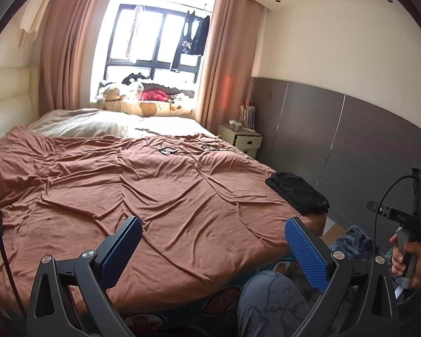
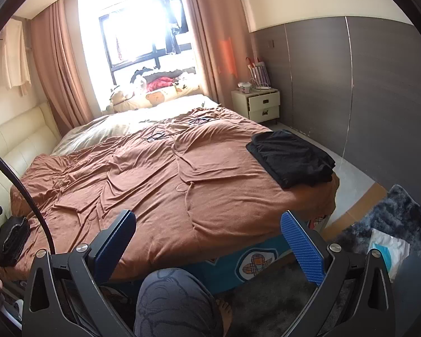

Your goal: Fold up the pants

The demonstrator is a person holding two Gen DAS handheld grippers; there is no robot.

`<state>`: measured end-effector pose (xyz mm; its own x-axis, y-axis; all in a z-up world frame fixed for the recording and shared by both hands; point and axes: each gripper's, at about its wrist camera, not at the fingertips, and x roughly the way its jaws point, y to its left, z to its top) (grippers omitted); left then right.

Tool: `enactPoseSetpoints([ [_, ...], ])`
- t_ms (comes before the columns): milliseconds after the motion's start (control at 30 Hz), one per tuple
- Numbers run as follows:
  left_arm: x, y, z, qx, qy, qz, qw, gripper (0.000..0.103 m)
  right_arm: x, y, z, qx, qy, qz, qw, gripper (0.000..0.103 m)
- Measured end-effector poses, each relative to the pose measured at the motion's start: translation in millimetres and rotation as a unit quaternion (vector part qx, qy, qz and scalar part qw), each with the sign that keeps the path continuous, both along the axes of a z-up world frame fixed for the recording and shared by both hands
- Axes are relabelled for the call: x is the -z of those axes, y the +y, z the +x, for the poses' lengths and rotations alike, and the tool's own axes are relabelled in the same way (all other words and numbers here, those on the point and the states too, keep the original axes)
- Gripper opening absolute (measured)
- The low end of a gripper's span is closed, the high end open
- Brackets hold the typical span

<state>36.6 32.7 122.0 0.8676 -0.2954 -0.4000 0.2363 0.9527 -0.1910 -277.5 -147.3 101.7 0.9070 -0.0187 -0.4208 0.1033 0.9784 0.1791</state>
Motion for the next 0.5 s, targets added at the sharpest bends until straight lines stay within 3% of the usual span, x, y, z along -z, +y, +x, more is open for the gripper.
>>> enactPoseSetpoints([
  [233, 14, 4, -23, -0.039, -0.011, 0.024, 0.9989, 0.103, 21, 23, -9, -0.002, -0.002, -0.007, 1.0, 0.103],
  [500, 37, 5, -36, -0.053, -0.004, 0.013, 0.9985, 0.103, 38, 56, -23, -0.007, -0.004, -0.014, 1.0, 0.103],
])
